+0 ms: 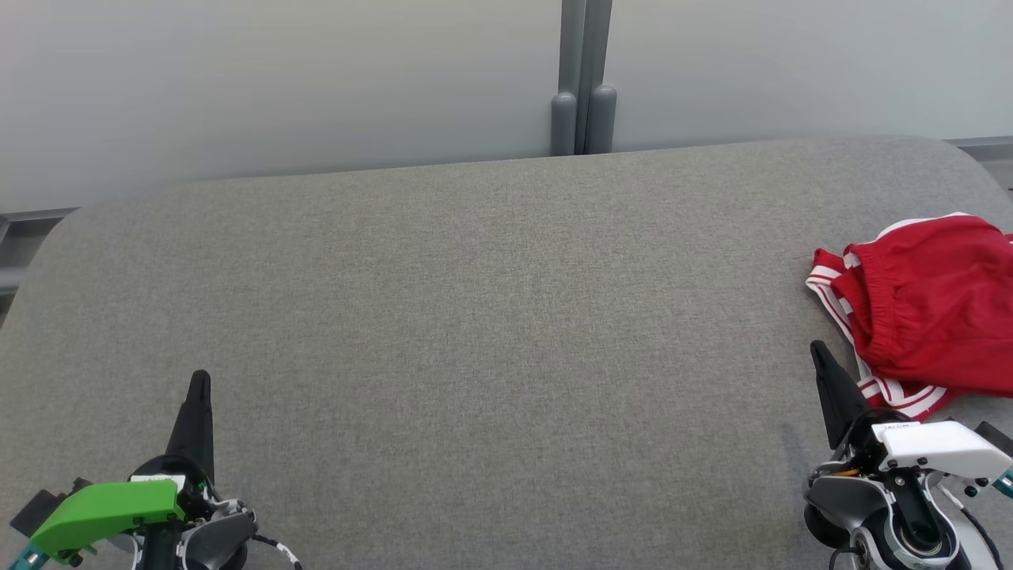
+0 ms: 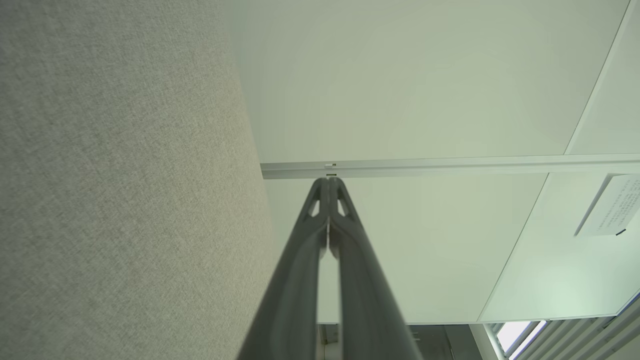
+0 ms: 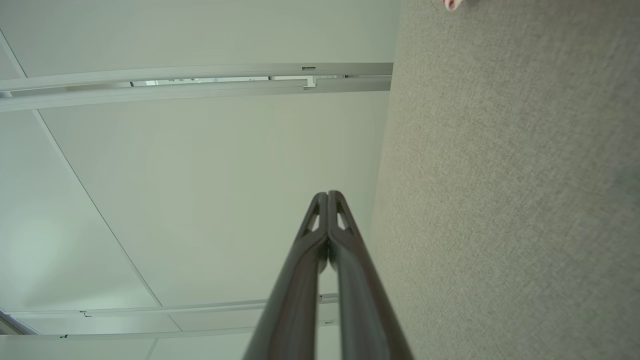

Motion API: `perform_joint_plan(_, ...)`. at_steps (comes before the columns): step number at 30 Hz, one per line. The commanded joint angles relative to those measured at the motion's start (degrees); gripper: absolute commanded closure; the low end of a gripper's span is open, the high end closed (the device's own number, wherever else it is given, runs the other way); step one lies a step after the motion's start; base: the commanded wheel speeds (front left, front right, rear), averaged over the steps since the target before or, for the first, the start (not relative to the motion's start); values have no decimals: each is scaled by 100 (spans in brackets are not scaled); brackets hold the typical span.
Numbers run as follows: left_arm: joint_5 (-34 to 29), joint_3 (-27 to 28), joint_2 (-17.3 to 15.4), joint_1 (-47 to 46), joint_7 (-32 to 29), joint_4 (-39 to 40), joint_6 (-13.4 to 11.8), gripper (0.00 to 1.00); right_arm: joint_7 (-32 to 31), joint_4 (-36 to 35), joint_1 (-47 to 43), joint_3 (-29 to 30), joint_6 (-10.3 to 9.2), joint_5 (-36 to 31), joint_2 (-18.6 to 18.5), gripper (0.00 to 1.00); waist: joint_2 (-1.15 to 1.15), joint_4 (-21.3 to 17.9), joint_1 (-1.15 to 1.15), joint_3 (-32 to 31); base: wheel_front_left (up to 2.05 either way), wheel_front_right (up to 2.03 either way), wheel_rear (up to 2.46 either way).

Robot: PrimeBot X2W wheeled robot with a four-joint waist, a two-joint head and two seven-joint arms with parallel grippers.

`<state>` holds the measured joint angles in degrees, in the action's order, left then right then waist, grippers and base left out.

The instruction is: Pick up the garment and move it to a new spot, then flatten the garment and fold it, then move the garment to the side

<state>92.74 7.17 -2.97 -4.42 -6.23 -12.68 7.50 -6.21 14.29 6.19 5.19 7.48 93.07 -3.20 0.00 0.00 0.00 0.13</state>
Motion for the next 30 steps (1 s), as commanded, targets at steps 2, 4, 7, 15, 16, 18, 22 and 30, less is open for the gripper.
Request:
perform_joint_plan(2,-20,14,3,-72,-16,5,21,100,-20,11,56,19,2,-43,-8,100,0,0,0,0,0,0,0)
perform_joint_plan(4,-21,15,3,-72,-17,5,21,100,-22,11,56,21,2,-45,-7,100,0,0,0,0,0,0,0)
perform_joint_plan(7,-22,15,3,-72,-18,5,21,100,-25,11,57,22,2,-47,-7,100,0,0,0,0,0,0,0)
perform_joint_plan(15,-25,17,5,-72,-20,5,21,100,-31,11,57,27,2,-54,-5,100,0,0,0,0,0,0,0)
perform_joint_plan(16,-25,17,5,-72,-20,5,21,100,-32,11,57,27,2,-55,-4,100,0,0,0,0,0,0,0)
perform_joint_plan(18,-26,18,6,-73,-21,5,21,100,-33,11,58,29,2,-56,-4,100,0,0,0,0,0,0,0)
perform_joint_plan(22,-27,19,7,-73,-22,5,21,100,-35,11,58,31,2,-54,-2,100,0,0,0,0,0,0,0)
perform_joint_plan(30,-29,21,8,-73,-11,6,21,100,-35,12,58,35,2,-58,1,100,0,0,0,0,0,0,0)
